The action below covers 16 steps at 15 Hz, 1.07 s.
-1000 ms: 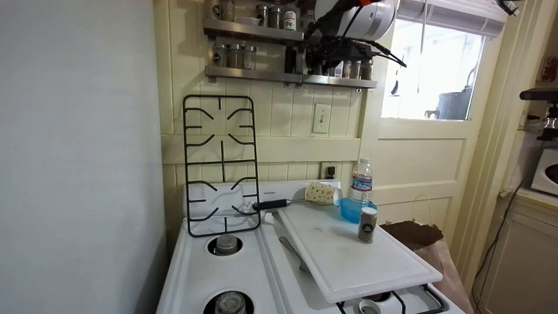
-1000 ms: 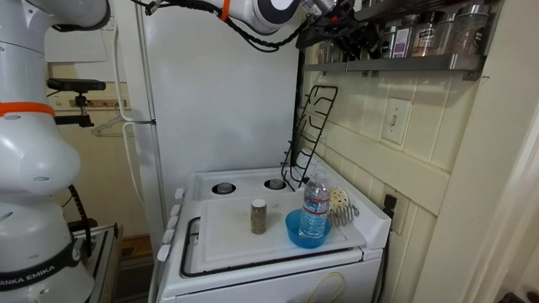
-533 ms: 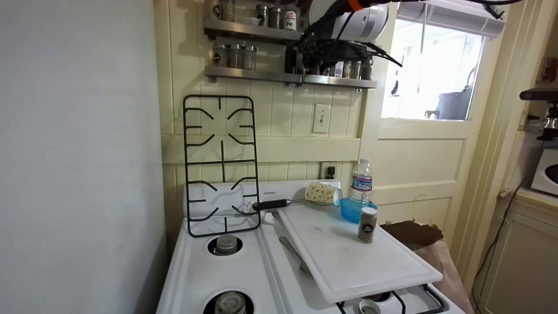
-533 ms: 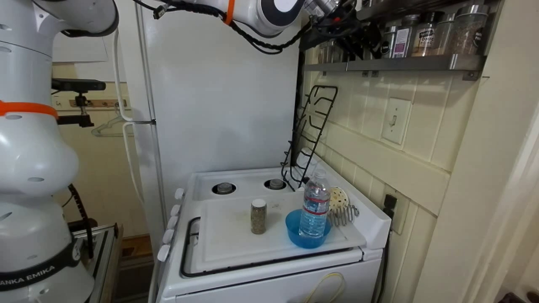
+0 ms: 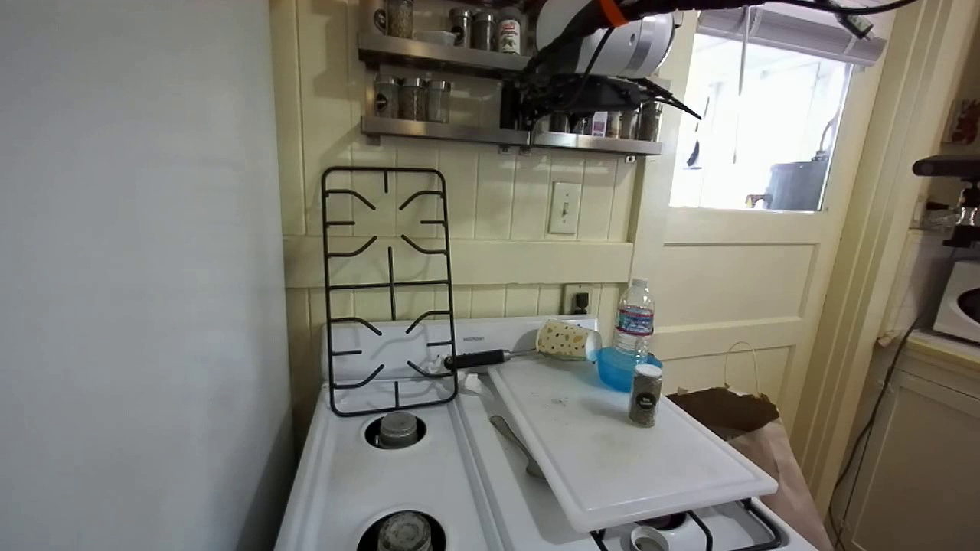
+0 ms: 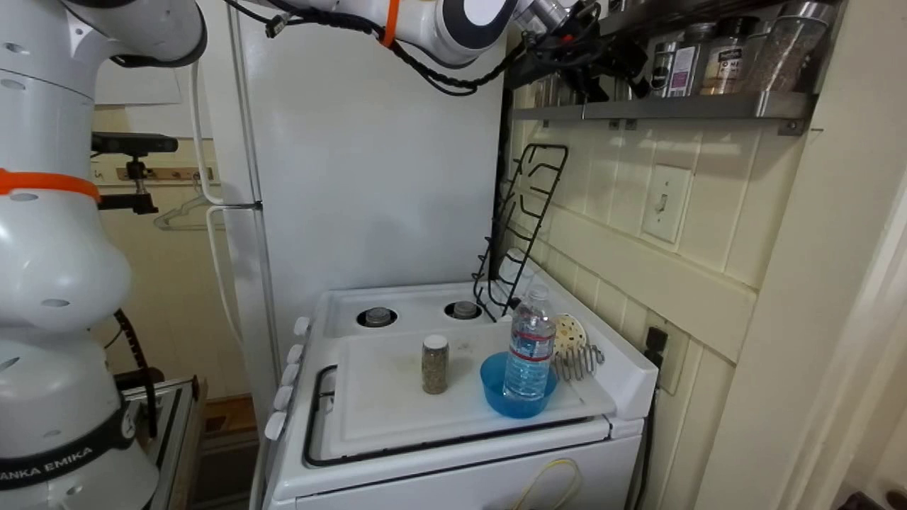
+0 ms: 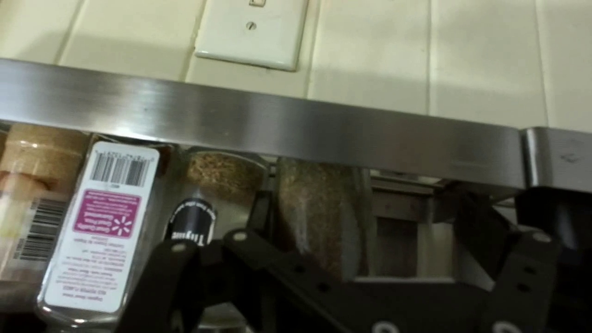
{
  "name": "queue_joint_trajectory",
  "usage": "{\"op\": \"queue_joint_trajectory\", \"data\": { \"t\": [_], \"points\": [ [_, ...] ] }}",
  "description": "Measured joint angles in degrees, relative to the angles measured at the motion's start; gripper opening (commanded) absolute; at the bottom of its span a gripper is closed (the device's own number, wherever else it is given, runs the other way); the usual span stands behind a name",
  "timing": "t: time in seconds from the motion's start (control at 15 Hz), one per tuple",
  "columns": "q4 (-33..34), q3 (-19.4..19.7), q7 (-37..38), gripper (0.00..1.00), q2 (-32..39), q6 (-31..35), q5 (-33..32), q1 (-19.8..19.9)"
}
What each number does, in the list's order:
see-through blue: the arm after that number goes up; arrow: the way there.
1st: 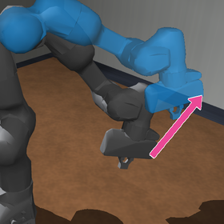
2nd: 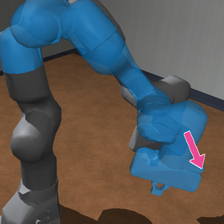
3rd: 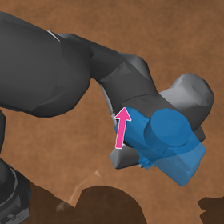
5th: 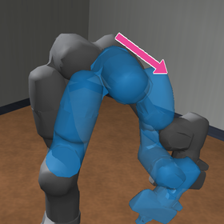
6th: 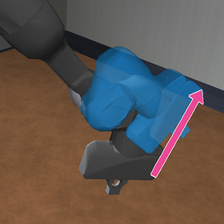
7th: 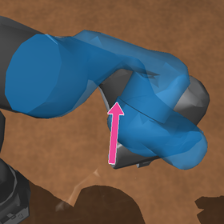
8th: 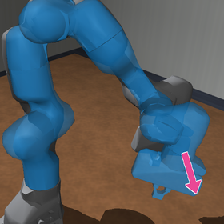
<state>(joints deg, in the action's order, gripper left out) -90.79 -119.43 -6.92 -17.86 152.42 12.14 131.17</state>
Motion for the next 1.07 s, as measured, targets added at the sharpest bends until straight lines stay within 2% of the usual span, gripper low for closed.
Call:
{"op": "queue_joint_trajectory", "data": {
  "t": [0.2,0.87,1.07],
  "points": [
    [0.3,1.4,-0.1,0.99,0.1,0.0,0.7,-1.1],
    [0.5,1.2,0.0,1.00,0.7,0.0,0.7,-1.1],
    [0.0,5.2,0.0,1.00,0.6,0.0,2.6,-4.5]
  ]
}}
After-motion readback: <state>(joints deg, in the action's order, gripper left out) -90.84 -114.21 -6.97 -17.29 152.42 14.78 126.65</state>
